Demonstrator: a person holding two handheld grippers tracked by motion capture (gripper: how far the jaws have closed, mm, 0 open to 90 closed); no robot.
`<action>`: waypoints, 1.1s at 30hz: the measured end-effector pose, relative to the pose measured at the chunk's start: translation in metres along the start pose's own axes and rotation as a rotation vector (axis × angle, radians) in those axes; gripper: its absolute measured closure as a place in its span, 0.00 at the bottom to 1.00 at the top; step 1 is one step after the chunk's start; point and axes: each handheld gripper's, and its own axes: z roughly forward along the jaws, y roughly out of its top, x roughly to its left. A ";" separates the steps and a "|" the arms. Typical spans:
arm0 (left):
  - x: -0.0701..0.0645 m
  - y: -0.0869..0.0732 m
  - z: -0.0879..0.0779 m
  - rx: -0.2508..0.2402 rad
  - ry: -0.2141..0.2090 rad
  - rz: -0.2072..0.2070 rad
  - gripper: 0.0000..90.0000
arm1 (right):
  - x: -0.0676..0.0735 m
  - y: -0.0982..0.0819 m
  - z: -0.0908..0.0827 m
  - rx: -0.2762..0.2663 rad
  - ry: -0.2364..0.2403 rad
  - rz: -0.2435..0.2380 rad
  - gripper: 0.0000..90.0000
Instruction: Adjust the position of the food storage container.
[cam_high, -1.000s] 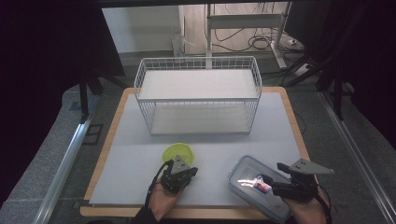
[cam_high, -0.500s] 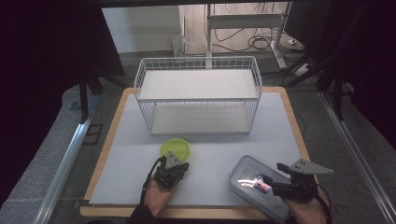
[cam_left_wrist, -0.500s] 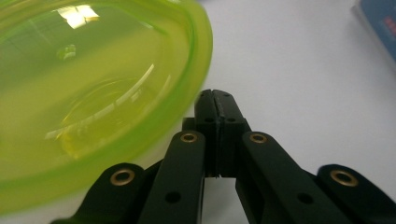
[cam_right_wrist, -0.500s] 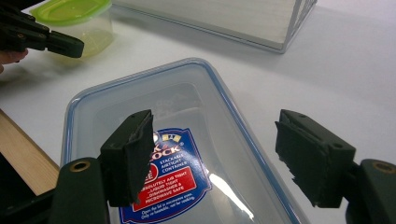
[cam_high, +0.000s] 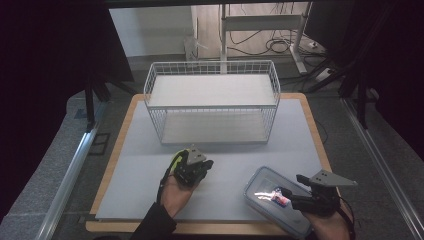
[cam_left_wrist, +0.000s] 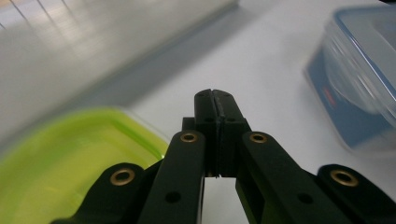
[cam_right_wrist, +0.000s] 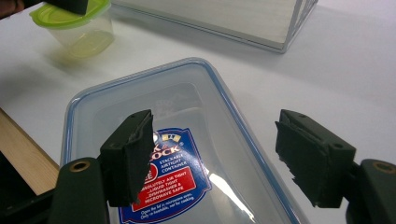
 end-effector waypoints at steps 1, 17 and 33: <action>0.004 0.005 0.002 0.011 -0.001 -0.003 1.00 | 0.000 0.000 0.000 0.000 0.000 0.000 0.31; 0.024 0.006 0.028 0.142 -0.007 -0.018 1.00 | -0.001 0.000 0.000 0.000 0.001 0.001 0.31; 0.041 -0.015 0.011 0.153 0.015 -0.055 1.00 | -0.002 -0.001 0.001 0.007 -0.010 0.005 0.31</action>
